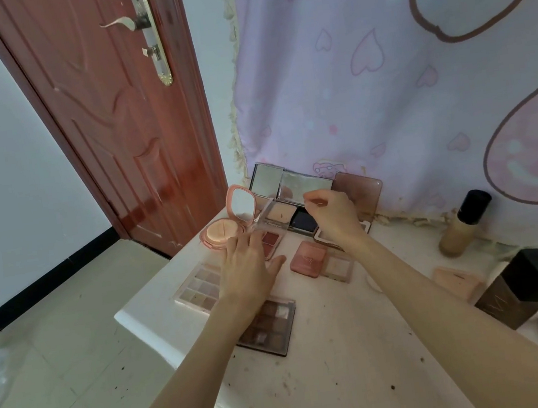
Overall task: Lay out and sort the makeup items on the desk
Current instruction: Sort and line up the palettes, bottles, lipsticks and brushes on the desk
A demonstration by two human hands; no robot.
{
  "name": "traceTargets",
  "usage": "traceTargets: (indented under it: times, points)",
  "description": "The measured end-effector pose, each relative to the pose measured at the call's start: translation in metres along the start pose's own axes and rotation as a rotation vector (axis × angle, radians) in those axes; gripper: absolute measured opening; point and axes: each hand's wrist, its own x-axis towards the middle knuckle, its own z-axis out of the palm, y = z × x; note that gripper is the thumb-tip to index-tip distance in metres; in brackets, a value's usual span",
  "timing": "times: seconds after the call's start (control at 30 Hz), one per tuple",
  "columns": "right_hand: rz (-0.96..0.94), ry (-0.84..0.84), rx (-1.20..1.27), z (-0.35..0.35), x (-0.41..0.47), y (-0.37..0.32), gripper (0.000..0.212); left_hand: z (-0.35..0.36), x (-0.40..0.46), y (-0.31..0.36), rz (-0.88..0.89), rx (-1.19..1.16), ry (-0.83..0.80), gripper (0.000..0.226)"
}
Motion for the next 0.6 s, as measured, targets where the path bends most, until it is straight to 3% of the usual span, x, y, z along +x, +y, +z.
traceTargets:
  times: [0.13,0.23,0.43,0.6]
  points:
    - [-0.072,0.004,-0.048,-0.016,-0.033,0.01,0.027,0.006,-0.008,0.023,0.128,-0.09,-0.03,0.048]
    - [-0.19,-0.028,-0.271,-0.022,-0.067,0.035,0.027,0.012,-0.01,0.038,0.141,-0.092,-0.126,0.043]
    - [-0.56,-0.04,-0.588,-0.023,-0.099,0.066,0.026,0.017,-0.01,0.043,0.08,-0.128,-0.139,0.033]
    - [-0.588,-0.045,-0.653,-0.026,-0.1,0.066,0.038,0.013,-0.015,0.044,0.008,-0.219,-0.127,0.03]
